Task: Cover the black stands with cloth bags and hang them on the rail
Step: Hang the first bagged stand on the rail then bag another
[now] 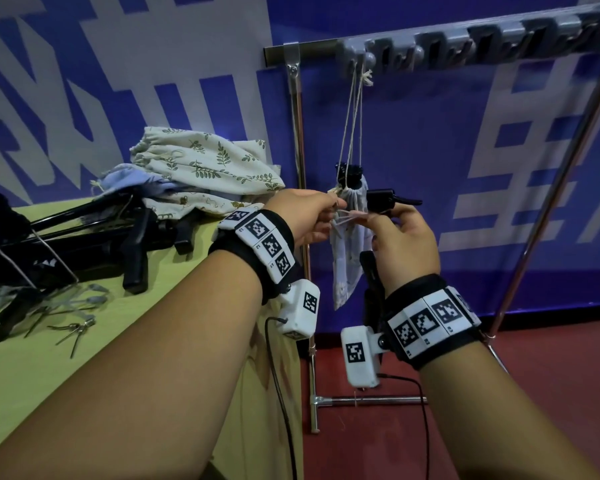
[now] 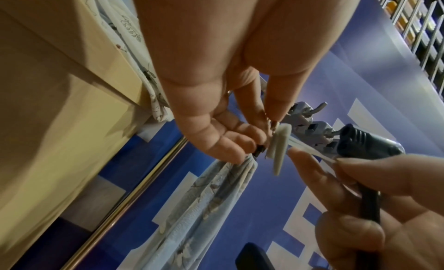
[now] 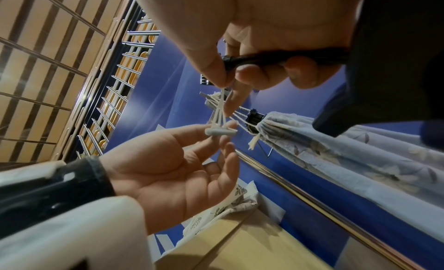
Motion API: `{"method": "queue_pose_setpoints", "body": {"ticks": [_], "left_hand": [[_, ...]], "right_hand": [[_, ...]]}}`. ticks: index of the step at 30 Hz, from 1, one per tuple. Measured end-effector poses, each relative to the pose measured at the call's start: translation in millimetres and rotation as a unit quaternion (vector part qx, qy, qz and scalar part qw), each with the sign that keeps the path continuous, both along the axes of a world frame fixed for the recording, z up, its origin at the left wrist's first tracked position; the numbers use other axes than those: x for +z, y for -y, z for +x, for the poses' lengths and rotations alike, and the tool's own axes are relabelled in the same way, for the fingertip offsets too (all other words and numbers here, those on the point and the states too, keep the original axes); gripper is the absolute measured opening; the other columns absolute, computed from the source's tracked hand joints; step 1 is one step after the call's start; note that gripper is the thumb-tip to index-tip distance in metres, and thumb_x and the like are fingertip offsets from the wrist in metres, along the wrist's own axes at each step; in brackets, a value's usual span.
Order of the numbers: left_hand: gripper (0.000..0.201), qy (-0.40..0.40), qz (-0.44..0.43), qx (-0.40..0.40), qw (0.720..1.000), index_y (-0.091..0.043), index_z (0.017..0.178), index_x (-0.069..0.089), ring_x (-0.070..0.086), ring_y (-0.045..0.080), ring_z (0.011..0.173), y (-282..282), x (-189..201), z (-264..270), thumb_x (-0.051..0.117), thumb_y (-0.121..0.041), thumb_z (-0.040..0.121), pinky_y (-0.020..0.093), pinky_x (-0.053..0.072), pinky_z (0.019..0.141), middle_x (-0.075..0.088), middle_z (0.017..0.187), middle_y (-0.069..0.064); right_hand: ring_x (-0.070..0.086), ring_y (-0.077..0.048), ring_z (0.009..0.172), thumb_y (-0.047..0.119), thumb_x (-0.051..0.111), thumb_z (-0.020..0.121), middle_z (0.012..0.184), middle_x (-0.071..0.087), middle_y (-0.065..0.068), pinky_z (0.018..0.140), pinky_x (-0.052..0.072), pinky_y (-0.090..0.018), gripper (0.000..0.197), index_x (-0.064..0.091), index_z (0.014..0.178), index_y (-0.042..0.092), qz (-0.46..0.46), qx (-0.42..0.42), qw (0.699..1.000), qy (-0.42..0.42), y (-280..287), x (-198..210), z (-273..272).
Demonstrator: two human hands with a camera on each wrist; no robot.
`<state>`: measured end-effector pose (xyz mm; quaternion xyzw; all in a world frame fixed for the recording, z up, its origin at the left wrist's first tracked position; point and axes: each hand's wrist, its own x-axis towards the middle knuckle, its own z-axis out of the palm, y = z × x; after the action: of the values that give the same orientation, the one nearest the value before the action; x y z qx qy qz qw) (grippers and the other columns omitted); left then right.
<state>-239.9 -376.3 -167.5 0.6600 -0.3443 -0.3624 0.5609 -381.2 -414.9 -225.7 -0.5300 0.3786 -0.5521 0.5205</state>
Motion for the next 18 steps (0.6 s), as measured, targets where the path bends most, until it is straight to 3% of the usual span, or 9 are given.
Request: {"method": "queue_pose_setpoints", "body": {"ticks": [4, 8, 11, 14, 16, 18], "left_hand": [[0.023, -0.041, 0.041, -0.032, 0.998, -0.01, 0.089, 0.07, 0.057, 0.01, 0.052, -2.5, 0.6, 0.4, 0.056, -0.021, 0.103, 0.021, 0.053, 0.051, 0.062, 0.063, -0.002], [0.016, -0.096, 0.027, -0.048, 0.994, -0.008, 0.091, 0.068, 0.063, 0.008, 0.054, -3.1, 0.2, 1.7, 0.057, -0.013, 0.101, 0.023, 0.058, 0.055, 0.064, 0.073, 0.002], [0.016, -0.097, 0.008, -0.059, 0.994, -0.007, 0.091, 0.069, 0.062, 0.008, 0.057, -4.1, -0.8, 2.8, 0.058, -0.011, 0.103, 0.022, 0.058, 0.058, 0.063, 0.073, 0.002], [0.013, -0.047, 0.004, -0.043, 0.998, -0.006, 0.096, 0.071, 0.058, 0.01, 0.06, -3.7, 1.4, 2.3, 0.06, -0.012, 0.101, 0.021, 0.053, 0.057, 0.062, 0.073, 0.002], [0.017, 0.016, 0.012, -0.021, 1.0, -0.008, 0.103, 0.076, 0.056, 0.013, 0.063, -2.1, 4.8, 2.5, 0.065, -0.013, 0.092, 0.024, 0.049, 0.06, 0.064, 0.079, 0.003], [0.033, 0.097, 0.0, -0.03, 0.995, -0.024, 0.105, 0.08, 0.066, 0.013, 0.082, -1.2, 9.0, 2.1, 0.064, -0.015, 0.078, 0.026, 0.052, 0.073, 0.073, 0.094, -0.002]], "right_hand": [[0.066, -0.008, 0.069, 0.018, 0.072, 0.096, 0.085, 0.075, 0.002, 0.066, 0.055, -0.027, 0.01, 0.075, 0.105, 0.018, -0.006, -0.004, 1.0, 0.006, 2.1, -2.0, -1.2], [0.06, 0.0, 0.058, 0.016, 0.072, 0.096, 0.065, 0.068, 0.015, 0.061, 0.05, -0.02, 0.008, 0.075, 0.103, 0.017, -0.011, 0.002, 1.0, 0.011, 4.8, -3.4, -2.8], [0.061, 0.0, 0.059, 0.017, 0.071, 0.097, 0.065, 0.068, 0.018, 0.065, 0.051, -0.025, 0.006, 0.075, 0.101, 0.021, -0.014, 0.014, 1.0, 0.018, 4.2, -3.3, -3.1], [0.065, 0.0, 0.067, 0.017, 0.075, 0.096, 0.077, 0.074, 0.014, 0.07, 0.051, -0.023, 0.007, 0.076, 0.099, 0.022, -0.018, 0.023, 0.999, 0.03, 3.3, -2.8, -3.1], [0.065, 0.003, 0.068, 0.018, 0.078, 0.094, 0.078, 0.076, 0.013, 0.068, 0.051, -0.018, 0.007, 0.079, 0.1, 0.02, -0.025, 0.03, 0.999, 0.024, 2.7, -2.5, -4.1], [0.067, 0.006, 0.071, 0.019, 0.079, 0.094, 0.081, 0.078, 0.014, 0.067, 0.052, -0.013, 0.006, 0.081, 0.099, 0.022, -0.025, 0.044, 0.999, 0.011, 2.5, -2.6, -6.1]]}}
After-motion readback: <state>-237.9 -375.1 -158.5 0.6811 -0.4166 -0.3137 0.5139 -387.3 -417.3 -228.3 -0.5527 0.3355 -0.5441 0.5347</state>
